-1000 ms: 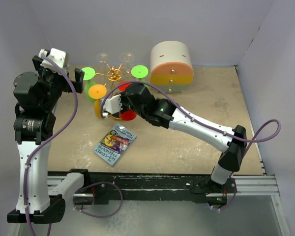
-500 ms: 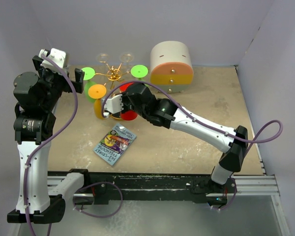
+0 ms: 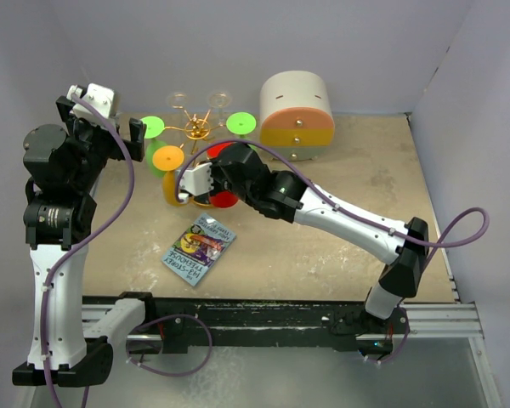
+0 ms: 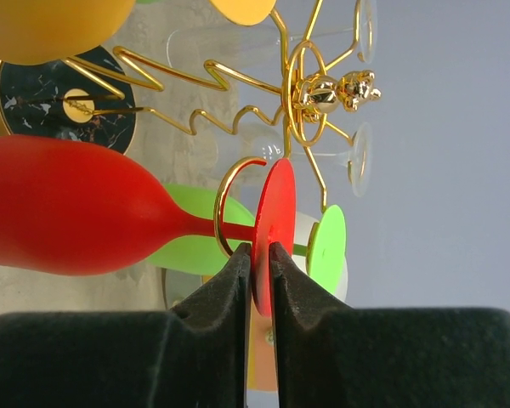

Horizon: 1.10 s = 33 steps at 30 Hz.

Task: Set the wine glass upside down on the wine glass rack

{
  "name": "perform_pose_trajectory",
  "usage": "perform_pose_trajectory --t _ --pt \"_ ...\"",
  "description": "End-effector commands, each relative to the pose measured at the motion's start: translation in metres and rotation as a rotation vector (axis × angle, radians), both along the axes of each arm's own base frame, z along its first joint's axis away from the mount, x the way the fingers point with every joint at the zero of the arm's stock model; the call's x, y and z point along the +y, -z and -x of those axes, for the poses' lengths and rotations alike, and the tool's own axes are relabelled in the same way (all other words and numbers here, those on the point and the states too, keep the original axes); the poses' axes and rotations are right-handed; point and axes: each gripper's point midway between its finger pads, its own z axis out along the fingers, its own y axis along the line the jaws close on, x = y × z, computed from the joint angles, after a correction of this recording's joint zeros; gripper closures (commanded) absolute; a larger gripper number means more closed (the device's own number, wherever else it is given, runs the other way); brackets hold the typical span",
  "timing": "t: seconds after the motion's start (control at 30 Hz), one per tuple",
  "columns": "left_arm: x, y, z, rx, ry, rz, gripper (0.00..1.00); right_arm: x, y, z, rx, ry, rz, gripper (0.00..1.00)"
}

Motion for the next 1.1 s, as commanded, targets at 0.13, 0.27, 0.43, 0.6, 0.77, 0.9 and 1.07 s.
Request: perform_pose_trajectory --t 0.13,0.27,0.43,0.6,0.77,0.9,1.07 --pt "0.001 -0.014 0.002 -0.057 0.004 -0.003 0.01 -0.017 -0.036 0.007 -0.027 0.022 -0.087 0.81" --pt "0.001 -0.014 0.003 -0.058 0.004 -0.004 0.01 -0.016 -0.034 0.010 -0.004 0.009 -0.093 0.78" --pt "0.001 -0.015 0.003 -0.059 0.004 -0.006 0.01 -0.017 -0.031 0.013 0.015 0.003 -0.089 0.77" --pt "0.001 -0.014 0.003 -0.058 0.004 -0.005 0.01 -0.019 -0.027 0.016 0.029 -0.003 -0.082 0.77" --pt "0.001 -0.013 0.003 -0.055 0.005 -0.007 0.01 -0.021 -0.024 0.019 0.041 -0.007 -0.080 0.76" --pt "0.000 -0.012 0.002 -0.051 0.006 -0.007 0.01 -0.023 -0.022 0.023 0.060 -0.019 -0.080 0.72" --pt "0.001 -0.006 -0.002 -0.032 0.004 -0.013 0.01 -0.027 -0.029 0.036 0.117 -0.039 -0.130 0.57"
